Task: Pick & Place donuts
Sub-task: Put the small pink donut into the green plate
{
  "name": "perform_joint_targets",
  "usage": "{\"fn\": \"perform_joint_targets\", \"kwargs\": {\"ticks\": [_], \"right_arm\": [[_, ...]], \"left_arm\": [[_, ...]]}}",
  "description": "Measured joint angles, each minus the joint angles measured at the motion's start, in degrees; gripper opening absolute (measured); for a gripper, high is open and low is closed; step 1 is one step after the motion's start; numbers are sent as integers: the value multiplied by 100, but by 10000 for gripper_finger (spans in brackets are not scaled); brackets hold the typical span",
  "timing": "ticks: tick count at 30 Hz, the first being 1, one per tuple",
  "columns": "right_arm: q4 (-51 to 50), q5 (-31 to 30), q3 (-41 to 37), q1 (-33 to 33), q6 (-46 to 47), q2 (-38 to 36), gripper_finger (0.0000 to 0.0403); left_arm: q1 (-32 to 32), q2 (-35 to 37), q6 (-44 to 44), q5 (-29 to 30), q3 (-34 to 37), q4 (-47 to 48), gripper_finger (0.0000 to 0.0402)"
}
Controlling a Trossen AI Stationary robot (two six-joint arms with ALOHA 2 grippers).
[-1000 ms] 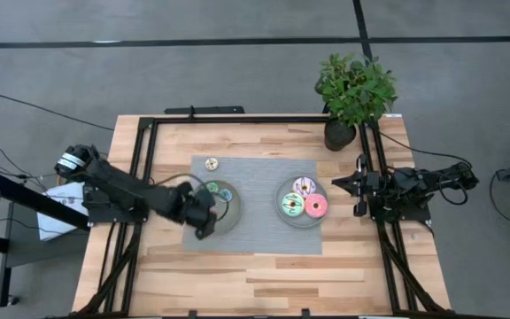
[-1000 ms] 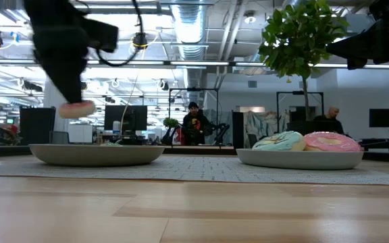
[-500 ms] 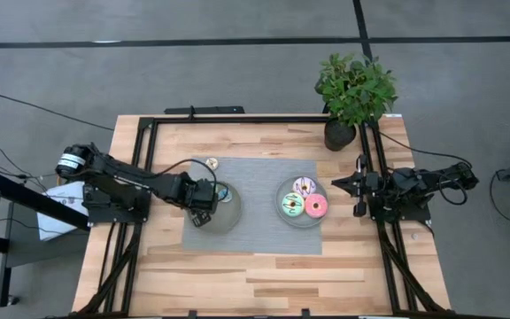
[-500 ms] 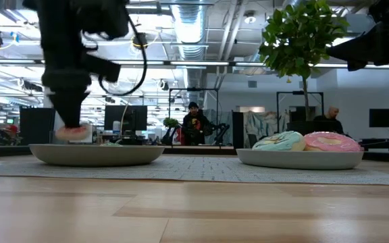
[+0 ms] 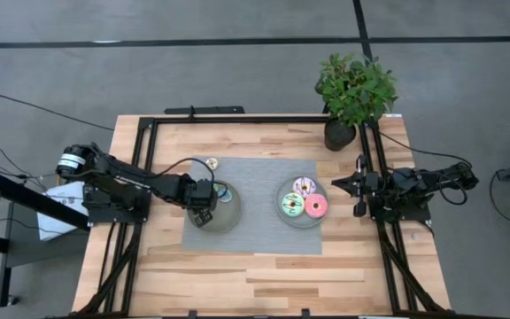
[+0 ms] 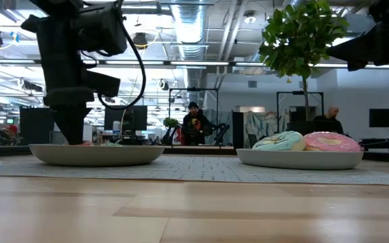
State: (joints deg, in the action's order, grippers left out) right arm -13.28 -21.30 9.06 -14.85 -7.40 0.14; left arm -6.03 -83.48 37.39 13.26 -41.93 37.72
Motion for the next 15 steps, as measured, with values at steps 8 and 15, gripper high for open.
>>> {"fn": "perform_joint_targets", "kwargs": {"ticks": [8, 15], "right_arm": [[0, 0, 0, 0, -1, 0, 1], [0, 0, 0, 0, -2, 0, 1]], "left_arm": [[10, 0, -79, -52, 0, -37, 66], [10, 0, -37, 94, 0, 1, 127]]}}
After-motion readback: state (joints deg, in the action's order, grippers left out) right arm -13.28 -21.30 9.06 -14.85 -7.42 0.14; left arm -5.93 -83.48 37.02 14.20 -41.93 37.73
